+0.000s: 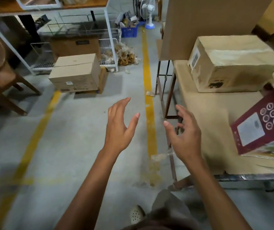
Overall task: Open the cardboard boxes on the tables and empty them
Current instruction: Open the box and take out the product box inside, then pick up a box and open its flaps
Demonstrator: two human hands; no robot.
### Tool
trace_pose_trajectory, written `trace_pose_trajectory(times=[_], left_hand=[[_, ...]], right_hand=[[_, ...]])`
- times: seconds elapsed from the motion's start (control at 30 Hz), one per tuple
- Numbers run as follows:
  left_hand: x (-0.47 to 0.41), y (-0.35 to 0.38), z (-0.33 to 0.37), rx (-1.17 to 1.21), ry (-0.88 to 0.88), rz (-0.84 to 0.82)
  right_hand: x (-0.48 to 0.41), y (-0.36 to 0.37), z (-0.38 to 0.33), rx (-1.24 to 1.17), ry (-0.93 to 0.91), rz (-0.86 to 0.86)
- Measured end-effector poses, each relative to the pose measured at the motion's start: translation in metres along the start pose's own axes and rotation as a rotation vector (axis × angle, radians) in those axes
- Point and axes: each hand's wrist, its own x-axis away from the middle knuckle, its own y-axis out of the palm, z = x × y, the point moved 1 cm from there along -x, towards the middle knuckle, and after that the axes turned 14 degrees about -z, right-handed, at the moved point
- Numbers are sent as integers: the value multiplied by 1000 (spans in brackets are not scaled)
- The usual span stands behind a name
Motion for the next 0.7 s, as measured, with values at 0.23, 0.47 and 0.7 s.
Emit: trace_pose_trajectory(times=[0.23, 0.47, 0.7], left_hand=[[-118, 31, -5, 31, 176, -124], [-238, 70, 15, -11, 337, -282], [-338, 116, 38, -40, 511, -357]], right_hand=[[-73, -14, 31, 53, 58, 158], [-150, -56, 58, 59, 125, 364], [-205, -103, 85, 154, 188, 475]])
